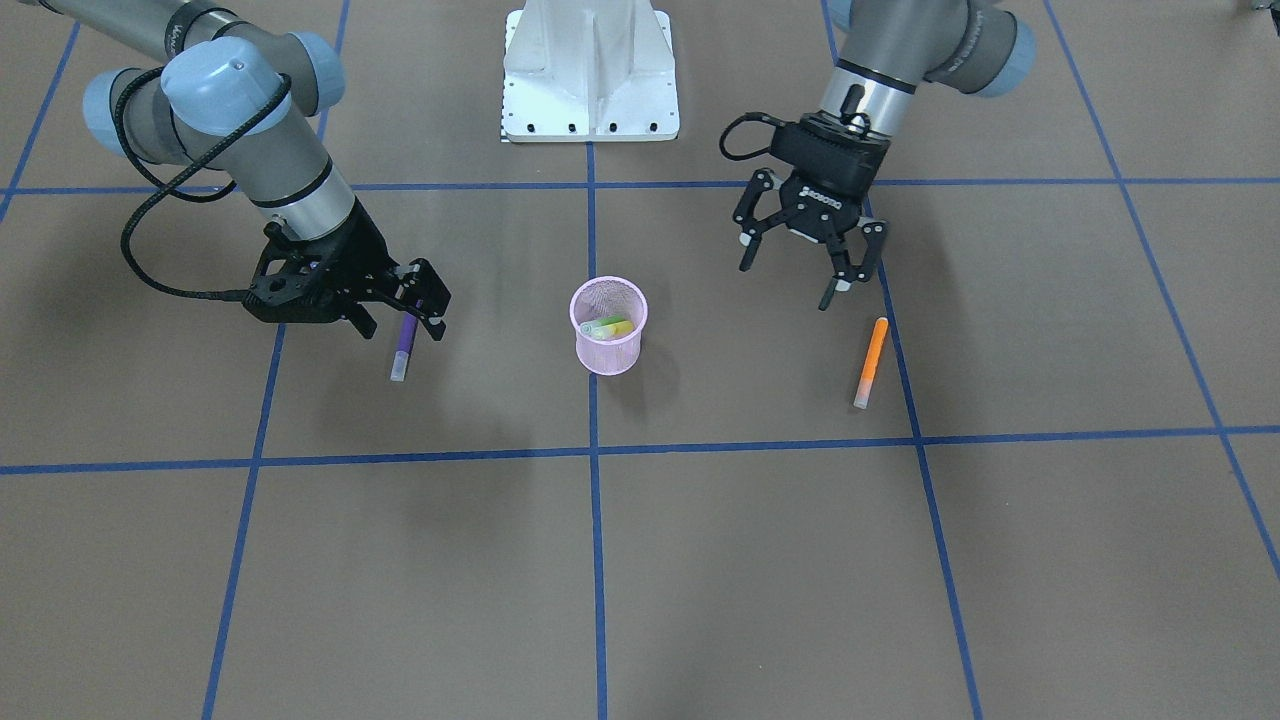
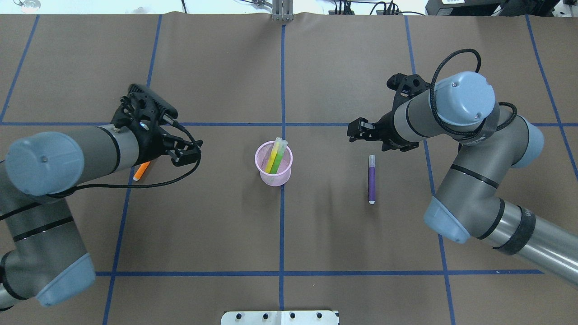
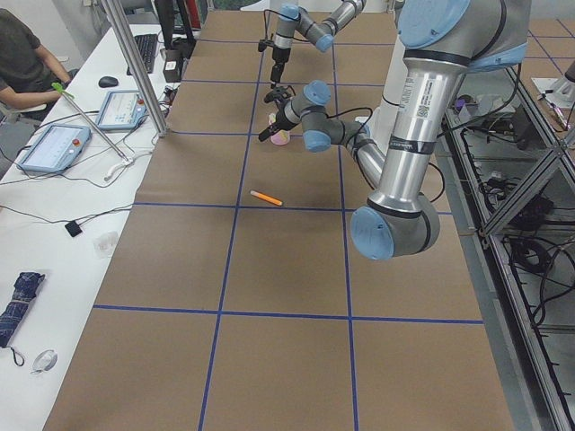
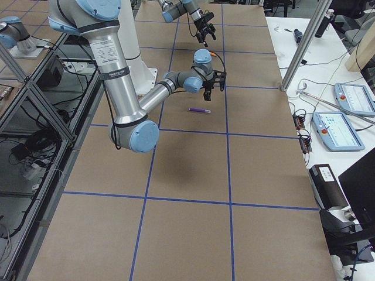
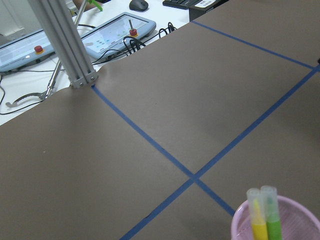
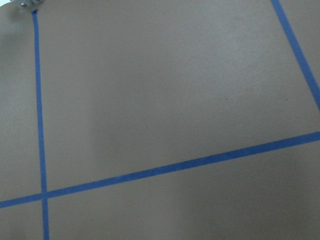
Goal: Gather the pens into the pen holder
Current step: 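Move the left gripper to the orange marker while the right descends to the purple marker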
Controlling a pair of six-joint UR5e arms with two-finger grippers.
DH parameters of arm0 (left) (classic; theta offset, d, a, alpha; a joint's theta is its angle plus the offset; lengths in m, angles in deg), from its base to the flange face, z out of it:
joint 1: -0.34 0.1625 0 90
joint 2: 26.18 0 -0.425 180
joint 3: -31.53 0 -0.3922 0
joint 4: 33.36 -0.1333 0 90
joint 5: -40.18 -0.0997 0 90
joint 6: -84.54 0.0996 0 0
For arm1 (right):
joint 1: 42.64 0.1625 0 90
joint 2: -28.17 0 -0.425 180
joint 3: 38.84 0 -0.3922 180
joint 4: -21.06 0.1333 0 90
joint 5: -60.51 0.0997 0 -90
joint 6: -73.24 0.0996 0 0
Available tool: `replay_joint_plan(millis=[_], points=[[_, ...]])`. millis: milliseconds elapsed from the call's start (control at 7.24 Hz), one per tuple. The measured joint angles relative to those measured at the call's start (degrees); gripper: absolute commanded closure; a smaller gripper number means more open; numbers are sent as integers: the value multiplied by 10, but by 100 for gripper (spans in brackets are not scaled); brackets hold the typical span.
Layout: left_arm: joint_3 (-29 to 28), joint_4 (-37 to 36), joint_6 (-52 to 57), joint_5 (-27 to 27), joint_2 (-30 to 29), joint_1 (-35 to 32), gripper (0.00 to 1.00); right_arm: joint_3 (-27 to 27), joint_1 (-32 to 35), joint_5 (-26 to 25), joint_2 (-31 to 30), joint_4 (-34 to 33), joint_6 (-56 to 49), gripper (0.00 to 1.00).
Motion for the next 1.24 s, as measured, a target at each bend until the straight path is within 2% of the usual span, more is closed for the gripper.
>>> replay_joint_plan(millis=[276,553,829,1243], points=[[36,-1,-47,23,74,-21,1,40,28,104,21,-51,-60,12],[40,-1,-93,55,89,-33,1,79,41,152,57,-118,-129,12],[44,-1,-111,65,92,-35,1,110,40,170,90,-178,-159,12],[47,0,-146,93,99,-35,1,119,26,168,89,-185,-158,10]])
